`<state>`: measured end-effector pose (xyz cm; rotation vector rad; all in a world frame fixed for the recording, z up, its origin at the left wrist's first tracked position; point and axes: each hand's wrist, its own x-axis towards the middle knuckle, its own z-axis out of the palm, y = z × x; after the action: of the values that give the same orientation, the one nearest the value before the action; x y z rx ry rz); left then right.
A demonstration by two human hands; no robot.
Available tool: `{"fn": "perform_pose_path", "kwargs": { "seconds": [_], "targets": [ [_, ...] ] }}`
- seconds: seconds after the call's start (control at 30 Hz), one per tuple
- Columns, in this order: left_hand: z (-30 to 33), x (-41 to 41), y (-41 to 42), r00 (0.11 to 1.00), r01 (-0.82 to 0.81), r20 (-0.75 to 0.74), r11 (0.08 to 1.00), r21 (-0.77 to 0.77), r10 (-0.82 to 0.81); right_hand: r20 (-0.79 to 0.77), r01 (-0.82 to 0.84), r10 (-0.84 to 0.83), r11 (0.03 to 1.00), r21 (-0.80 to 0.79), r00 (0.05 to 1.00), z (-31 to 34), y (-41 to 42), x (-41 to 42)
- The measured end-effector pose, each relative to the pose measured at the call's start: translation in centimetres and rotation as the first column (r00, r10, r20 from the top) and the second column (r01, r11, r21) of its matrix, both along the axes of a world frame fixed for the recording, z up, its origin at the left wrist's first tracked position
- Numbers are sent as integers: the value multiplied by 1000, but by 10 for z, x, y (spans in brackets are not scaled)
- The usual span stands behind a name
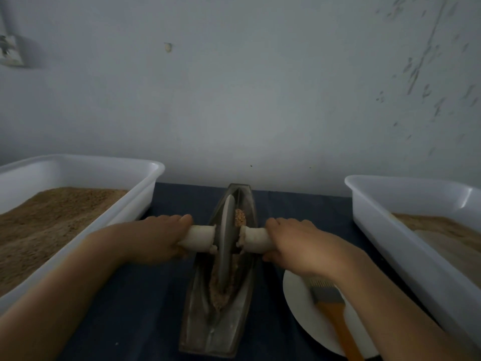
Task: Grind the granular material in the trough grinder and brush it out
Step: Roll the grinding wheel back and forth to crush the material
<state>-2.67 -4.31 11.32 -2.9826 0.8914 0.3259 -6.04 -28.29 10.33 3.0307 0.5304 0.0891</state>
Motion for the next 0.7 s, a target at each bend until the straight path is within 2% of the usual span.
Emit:
{"fn": "perform_pose_path", "kwargs": {
  "seconds": [0.13, 0.27, 0.37, 0.43, 0.57, 0.7],
  "targets": [
    [-15, 20, -6, 972, -23, 232, 997, -68, 38, 146, 34, -35, 999, 9, 989, -13, -6, 25],
    [-37, 39, -17, 835, -60, 539, 992, -110, 110, 292, 57, -62, 998, 24, 954, -27, -12, 44],
    [-45, 41, -23, 763, -69, 629, 986, -149, 148, 362, 50, -67, 997, 56, 930, -34, -14, 48],
    [-45, 39, -22, 772, -54, 620, 987, -152, 138, 349, 54, -74, 996, 67, 934, -34, -13, 46],
    [-34, 29, -14, 863, -49, 494, 991, -122, 103, 268, 61, -61, 998, 7, 962, -26, -8, 33],
    [-14, 12, -7, 958, -16, 285, 1000, -14, 19, 36, 42, -42, 999, 8, 998, -6, -3, 9]
  ]
}}
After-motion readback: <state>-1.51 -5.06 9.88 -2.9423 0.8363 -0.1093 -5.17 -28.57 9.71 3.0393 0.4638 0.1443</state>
